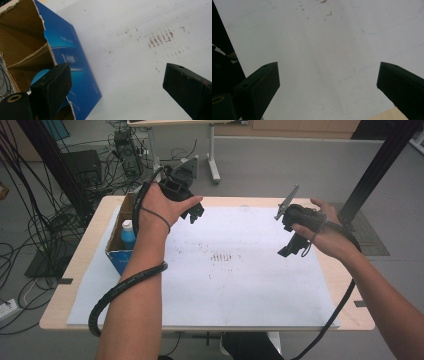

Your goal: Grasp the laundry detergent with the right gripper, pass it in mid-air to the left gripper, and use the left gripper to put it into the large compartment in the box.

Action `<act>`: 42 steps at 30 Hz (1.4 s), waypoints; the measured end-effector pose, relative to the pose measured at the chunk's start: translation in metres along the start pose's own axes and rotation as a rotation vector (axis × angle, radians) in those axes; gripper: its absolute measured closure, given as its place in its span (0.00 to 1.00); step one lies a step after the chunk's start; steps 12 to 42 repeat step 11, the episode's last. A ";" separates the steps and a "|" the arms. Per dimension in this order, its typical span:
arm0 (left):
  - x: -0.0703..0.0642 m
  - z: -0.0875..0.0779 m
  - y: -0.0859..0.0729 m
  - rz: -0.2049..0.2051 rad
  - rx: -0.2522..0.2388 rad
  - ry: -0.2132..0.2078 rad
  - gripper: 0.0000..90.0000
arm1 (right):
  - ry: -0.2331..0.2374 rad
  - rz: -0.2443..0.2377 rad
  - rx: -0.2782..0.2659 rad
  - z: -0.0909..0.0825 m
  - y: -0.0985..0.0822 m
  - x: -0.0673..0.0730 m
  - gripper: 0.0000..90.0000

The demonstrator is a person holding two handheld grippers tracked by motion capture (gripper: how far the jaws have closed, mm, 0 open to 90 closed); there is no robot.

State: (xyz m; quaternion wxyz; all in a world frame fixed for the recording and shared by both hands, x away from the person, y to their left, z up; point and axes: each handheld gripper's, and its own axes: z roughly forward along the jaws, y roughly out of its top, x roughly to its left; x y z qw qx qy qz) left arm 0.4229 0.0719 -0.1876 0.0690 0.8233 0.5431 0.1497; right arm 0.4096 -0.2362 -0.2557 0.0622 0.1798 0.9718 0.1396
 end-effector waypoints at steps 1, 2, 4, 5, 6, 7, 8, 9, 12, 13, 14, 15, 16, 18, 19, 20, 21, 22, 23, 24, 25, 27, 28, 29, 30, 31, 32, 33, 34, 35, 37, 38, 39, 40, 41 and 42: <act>0.000 0.000 0.000 0.001 -0.001 -0.002 0.10 | 0.000 0.003 0.000 0.000 0.000 0.000 0.05; -0.001 0.001 0.000 0.000 0.000 -0.001 0.10 | 0.001 0.000 -0.001 0.000 0.000 0.000 0.05; -0.001 0.001 0.000 -0.001 0.003 -0.006 0.10 | 0.000 -0.002 0.001 0.000 0.000 0.001 0.05; -0.001 0.002 0.000 0.000 0.003 -0.009 0.10 | 0.001 -0.002 0.004 0.000 0.000 0.001 0.05; -0.001 0.002 0.000 0.000 0.003 -0.009 0.10 | 0.000 -0.002 0.004 0.000 0.000 0.001 0.05; -0.001 0.002 0.000 -0.002 0.002 -0.009 0.10 | 0.001 0.000 0.003 0.000 0.000 0.001 0.05; -0.001 0.002 0.000 -0.003 -0.001 -0.009 0.10 | -0.001 0.002 0.002 0.000 0.000 0.001 0.05; -0.001 0.002 0.000 -0.003 -0.003 -0.009 0.10 | 0.000 0.000 0.001 0.000 -0.001 0.001 0.05; -0.002 0.001 0.000 -0.002 -0.001 -0.010 0.10 | 0.002 -0.002 0.003 0.000 -0.001 0.001 0.05; -0.002 0.001 0.000 -0.002 -0.001 -0.010 0.10 | 0.002 -0.002 0.003 0.000 -0.001 0.001 0.05; -0.002 0.001 0.000 -0.002 -0.001 -0.010 0.10 | 0.002 -0.002 0.003 0.000 -0.001 0.001 0.05; -0.002 0.001 0.000 -0.002 -0.001 -0.010 0.10 | 0.002 -0.002 0.003 0.000 -0.001 0.001 0.05; -0.002 0.001 0.000 -0.002 -0.001 -0.010 0.10 | 0.002 -0.002 0.003 0.000 -0.001 0.001 0.05; -0.002 0.001 0.000 -0.002 -0.001 -0.010 0.10 | 0.002 -0.002 0.003 0.000 -0.001 0.001 0.05; -0.002 0.001 0.000 -0.002 -0.001 -0.010 0.10 | 0.002 -0.002 0.003 0.000 -0.001 0.001 0.05; -0.002 0.001 0.000 -0.002 -0.001 -0.010 0.10 | 0.002 -0.002 0.003 0.000 -0.001 0.001 0.05; -0.002 0.001 0.000 -0.002 -0.001 -0.010 0.10 | 0.002 -0.002 0.003 0.000 -0.001 0.001 0.05; -0.002 0.001 0.000 -0.002 -0.001 -0.010 0.10 | 0.002 -0.002 0.003 0.000 -0.001 0.001 0.05; -0.002 0.001 0.000 -0.002 -0.001 -0.010 0.10 | 0.002 -0.002 0.003 0.000 -0.001 0.001 0.05; -0.002 0.001 0.000 -0.002 -0.001 -0.010 0.10 | 0.002 -0.002 0.003 0.000 -0.001 0.001 0.05; -0.002 0.001 0.000 -0.002 -0.001 -0.010 0.10 | 0.002 -0.002 0.003 0.000 -0.001 0.001 0.05; -0.002 0.001 0.000 -0.002 -0.001 -0.010 0.10 | 0.002 -0.002 0.003 0.000 -0.001 0.001 0.05; -0.002 0.001 0.000 -0.002 -0.001 -0.010 0.10 | 0.002 -0.002 0.003 0.000 -0.001 0.001 0.05; -0.002 0.001 0.000 -0.002 -0.001 -0.010 0.10 | 0.002 -0.002 0.003 0.000 -0.001 0.001 0.05; -0.002 0.001 0.000 -0.002 -0.001 -0.010 0.10 | 0.002 -0.002 0.003 0.000 -0.001 0.001 0.05; -0.002 0.001 0.000 -0.002 -0.001 -0.010 0.10 | 0.002 -0.002 0.003 0.000 -0.001 0.001 0.05; -0.002 0.001 0.000 -0.002 -0.001 -0.010 0.10 | 0.002 -0.002 0.003 0.000 -0.001 0.001 0.05; -0.002 0.001 0.000 -0.002 -0.001 -0.010 0.10 | 0.002 -0.002 0.003 0.000 -0.001 0.001 0.05; -0.002 0.001 0.000 -0.002 -0.001 -0.010 0.10 | 0.002 -0.002 0.003 0.000 -0.001 0.001 0.05; -0.002 0.001 0.000 -0.002 -0.001 -0.010 0.10 | 0.002 -0.002 0.003 0.000 -0.001 0.001 0.05; -0.002 0.001 0.000 -0.002 -0.001 -0.010 0.10 | 0.002 -0.002 0.003 0.000 -0.001 0.001 0.05; -0.002 0.001 0.000 -0.002 -0.001 -0.010 0.10 | 0.002 -0.002 0.003 0.000 -0.001 0.001 0.05; -0.002 0.001 0.000 -0.002 -0.001 -0.010 0.10 | 0.002 -0.002 0.003 0.000 -0.001 0.001 0.05; -0.002 0.001 0.000 -0.002 -0.001 -0.010 0.10 | 0.002 -0.002 0.003 0.000 -0.001 0.001 0.05; -0.002 0.001 0.000 -0.002 -0.001 -0.010 0.10 | 0.002 -0.002 0.003 0.000 -0.001 0.001 0.05; -0.002 0.001 0.000 -0.002 -0.001 -0.010 0.10 | 0.002 -0.002 0.003 0.000 -0.001 0.001 0.05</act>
